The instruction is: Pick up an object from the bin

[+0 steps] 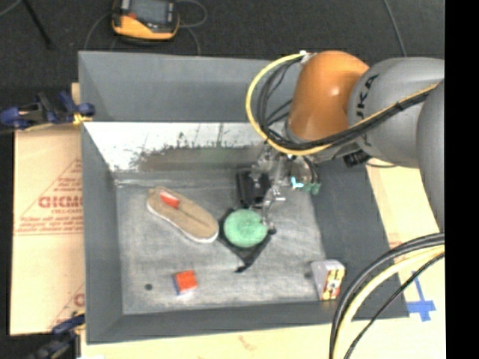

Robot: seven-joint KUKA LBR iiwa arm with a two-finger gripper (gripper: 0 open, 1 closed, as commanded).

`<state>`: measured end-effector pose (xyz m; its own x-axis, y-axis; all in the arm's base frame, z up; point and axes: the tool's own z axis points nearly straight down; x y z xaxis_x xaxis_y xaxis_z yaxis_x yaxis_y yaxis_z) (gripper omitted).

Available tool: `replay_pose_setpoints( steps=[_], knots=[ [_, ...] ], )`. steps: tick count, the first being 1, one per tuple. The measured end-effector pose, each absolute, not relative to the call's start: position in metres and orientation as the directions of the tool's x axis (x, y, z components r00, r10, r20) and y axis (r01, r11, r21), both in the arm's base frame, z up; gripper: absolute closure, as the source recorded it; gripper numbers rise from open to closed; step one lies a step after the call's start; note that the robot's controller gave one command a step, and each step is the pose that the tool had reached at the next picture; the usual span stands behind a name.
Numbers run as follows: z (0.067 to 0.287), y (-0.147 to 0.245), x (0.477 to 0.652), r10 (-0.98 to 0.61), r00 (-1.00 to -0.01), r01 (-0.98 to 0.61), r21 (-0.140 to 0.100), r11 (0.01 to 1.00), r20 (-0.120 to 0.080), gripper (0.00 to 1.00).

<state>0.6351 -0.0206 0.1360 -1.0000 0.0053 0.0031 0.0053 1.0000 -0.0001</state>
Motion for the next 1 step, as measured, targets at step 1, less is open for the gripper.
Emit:
replay_pose_setpoints(
  steps=[1],
  knots=[
    [0.1408,-0.0207,0.6372,0.005,-1.0,0.005,0.0,1.0,-0.005,0.0]
  ],
)
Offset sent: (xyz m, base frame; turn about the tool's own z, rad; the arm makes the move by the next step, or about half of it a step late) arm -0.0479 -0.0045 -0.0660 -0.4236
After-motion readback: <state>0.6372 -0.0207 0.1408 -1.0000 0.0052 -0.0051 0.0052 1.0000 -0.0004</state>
